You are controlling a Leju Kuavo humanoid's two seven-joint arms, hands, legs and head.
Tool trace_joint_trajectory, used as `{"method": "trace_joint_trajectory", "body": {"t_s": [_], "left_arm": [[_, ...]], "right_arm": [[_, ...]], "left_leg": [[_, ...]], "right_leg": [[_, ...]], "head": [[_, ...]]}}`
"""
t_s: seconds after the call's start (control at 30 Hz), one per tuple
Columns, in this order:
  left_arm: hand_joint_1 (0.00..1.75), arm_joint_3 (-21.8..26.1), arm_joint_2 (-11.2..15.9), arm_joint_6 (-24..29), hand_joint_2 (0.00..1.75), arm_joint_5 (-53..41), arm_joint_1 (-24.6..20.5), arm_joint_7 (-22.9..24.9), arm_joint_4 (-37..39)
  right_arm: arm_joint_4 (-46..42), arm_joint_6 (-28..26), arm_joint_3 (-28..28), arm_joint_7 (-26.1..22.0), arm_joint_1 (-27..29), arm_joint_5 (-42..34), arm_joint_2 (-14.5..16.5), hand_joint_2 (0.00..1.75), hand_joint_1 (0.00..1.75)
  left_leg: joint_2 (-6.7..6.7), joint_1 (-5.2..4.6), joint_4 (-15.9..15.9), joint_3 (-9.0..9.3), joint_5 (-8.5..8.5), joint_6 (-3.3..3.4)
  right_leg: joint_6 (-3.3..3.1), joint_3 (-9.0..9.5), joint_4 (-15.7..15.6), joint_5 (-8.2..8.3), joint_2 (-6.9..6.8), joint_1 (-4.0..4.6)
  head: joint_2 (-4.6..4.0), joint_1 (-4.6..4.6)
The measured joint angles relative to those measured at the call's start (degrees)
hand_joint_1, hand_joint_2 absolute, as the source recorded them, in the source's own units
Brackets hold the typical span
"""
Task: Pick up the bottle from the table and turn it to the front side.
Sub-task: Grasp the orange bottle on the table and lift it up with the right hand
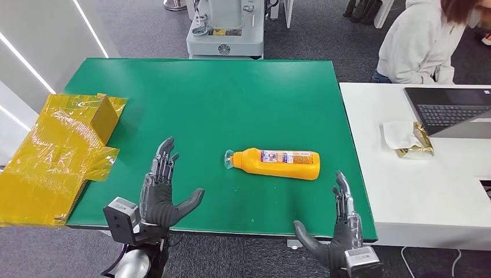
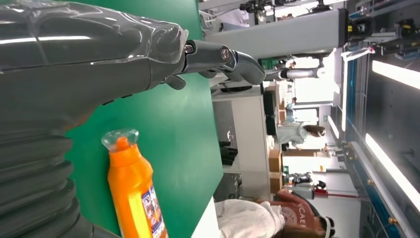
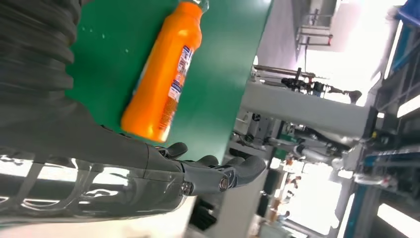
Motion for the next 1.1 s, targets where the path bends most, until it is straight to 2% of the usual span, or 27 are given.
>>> {"method": "trace_joint_trajectory", "body": {"t_s": [0.1, 0.3, 0.53, 0.67, 0.87, 1.1], "left_arm": [[0.0, -0.2, -1.0, -0.8, 1.75, -0.4, -0.6, 0.0, 0.8], [0.0, -0.7, -2.2, -3.1, 1.75, -0.4, -2.6, 0.0, 3.0], [0.0, -2.3, -3.9, -5.8, 1.75, 0.1, -7.0, 0.1, 7.2], [0.0, -3.4, -4.6, -6.9, 1.75, 0.8, -9.3, 0.1, 9.8], [0.0, -4.3, -4.7, -7.4, 1.75, 1.7, -11.0, 0.0, 12.9], [0.0, -4.5, -4.7, -7.4, 1.75, 2.1, -11.2, -0.1, 14.2]], "right_arm": [[-0.2, 1.6, -1.2, 1.8, -2.2, 5.6, 0.0, 1.75, 0.0], [0.3, 2.2, -4.2, 3.6, -6.5, 11.5, -0.9, 1.75, 0.0], [3.6, 5.2, -6.2, 11.0, -13.8, 19.1, -2.3, 1.75, 0.0], [8.1, 7.4, -6.3, 13.8, -18.2, 21.6, -5.0, 1.75, 0.0], [16.2, 8.1, -6.2, 14.0, -23.6, 21.9, -10.6, 1.75, 0.0], [22.8, 10.0, -5.4, 15.3, -28.9, 22.3, -13.7, 1.75, 0.0]], "left_leg": [[-0.01, 0.0, 0.0, 0.03, 0.01, 0.0], [-0.01, 0.0, 0.0, 0.04, 0.01, 0.0], [-0.01, 0.0, 0.1, 0.05, 0.02, 0.01], [-0.01, 0.0, 0.1, 0.05, 0.03, 0.03], [-0.05, -0.02, 0.1, 0.02, 0.03, 0.03], [-0.03, -0.01, 0.1, 0.02, 0.02, 0.04]], "right_leg": [[-0.01, 0.03, 0.0, 0.01, -0.01, 0.0], [-0.02, 0.04, 0.0, 0.03, -0.01, 0.0], [-0.02, 0.04, 0.0, 0.06, -0.01, -0.01], [-0.01, 0.05, 0.0, 0.08, 0.0, -0.01], [-0.04, 0.05, 0.0, 0.1, -0.04, -0.02], [-0.04, 0.04, 0.0, 0.1, 0.0, -0.02]], "head": [[0.0, 0.0], [0.0, -0.01], [0.0, -0.01], [0.0, -0.01], [0.0, 0.0], [0.0, -0.02]]}}
